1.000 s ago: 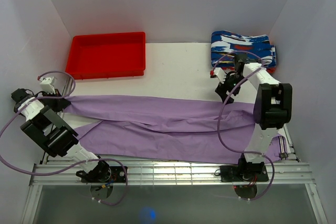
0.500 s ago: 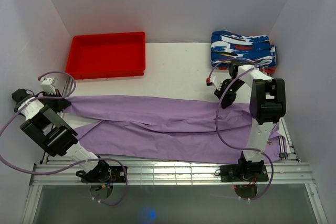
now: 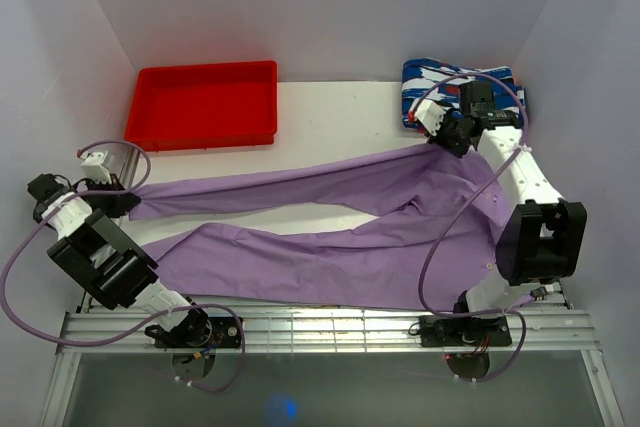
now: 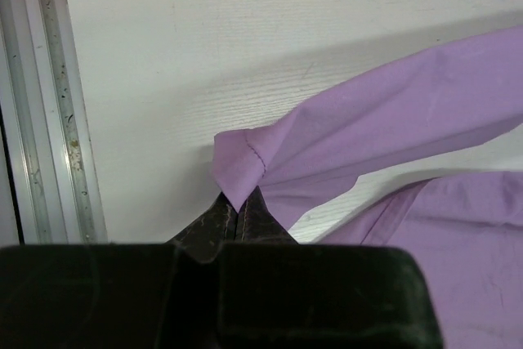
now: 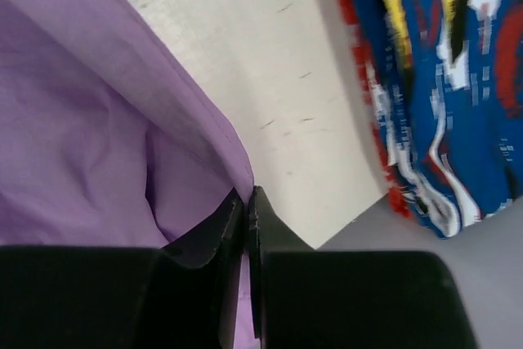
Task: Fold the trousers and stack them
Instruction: Flatten the trousers out
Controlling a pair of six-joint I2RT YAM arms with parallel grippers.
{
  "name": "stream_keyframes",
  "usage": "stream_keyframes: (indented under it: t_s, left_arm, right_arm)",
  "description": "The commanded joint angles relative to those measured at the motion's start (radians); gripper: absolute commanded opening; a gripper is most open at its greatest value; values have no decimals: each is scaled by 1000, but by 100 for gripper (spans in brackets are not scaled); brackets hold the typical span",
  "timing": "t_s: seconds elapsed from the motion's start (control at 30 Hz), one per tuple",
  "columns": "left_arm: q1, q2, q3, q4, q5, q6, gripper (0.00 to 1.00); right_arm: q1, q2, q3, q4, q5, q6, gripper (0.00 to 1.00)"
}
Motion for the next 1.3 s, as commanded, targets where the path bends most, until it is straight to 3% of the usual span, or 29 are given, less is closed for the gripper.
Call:
stream_keyframes:
  t_s: [0.0,0.37,0.43,0.47,0.5,0.53,0.57,0.77,0.9,0.93,1.1,1.27]
  left_arm:
    - [9,-64,-18,115,9,-53,0]
    - [9,10,-30,343,-52,-248,0]
    - [9,4,-49,386,-43,-258,1]
    - [9,7,-49,398,-40,-271,8]
    - [9,13,-44,407,-34,-278,13]
    - [8,31,-26,410,-19,-286,19]
    - [5,42,-12,413,-22,-312,21]
    - [-3,88,104,386,-89,-335,51]
    - [-3,50,144,263,-86,-241,65]
    - [-3,39,150,252,-94,-226,67]
    - [-7,7,180,86,-46,-124,68]
    - [-84,35,166,-194,-49,175,63]
  right_arm:
    - [-7,56,-8,194,128,8,8]
    - [53,307,6,503,228,82,8]
    - [68,318,6,518,254,97,32]
    - [73,317,8,514,266,115,46]
    - [75,295,11,501,263,128,81]
    - [75,275,9,494,261,137,97]
    - [75,256,6,481,261,141,90]
    - [41,79,58,270,216,131,90]
    - [-42,19,74,57,81,135,98]
    - [-53,18,65,14,64,140,100]
    - [-128,24,-95,-123,-45,149,80]
    - [-165,88,-213,-102,-50,149,68]
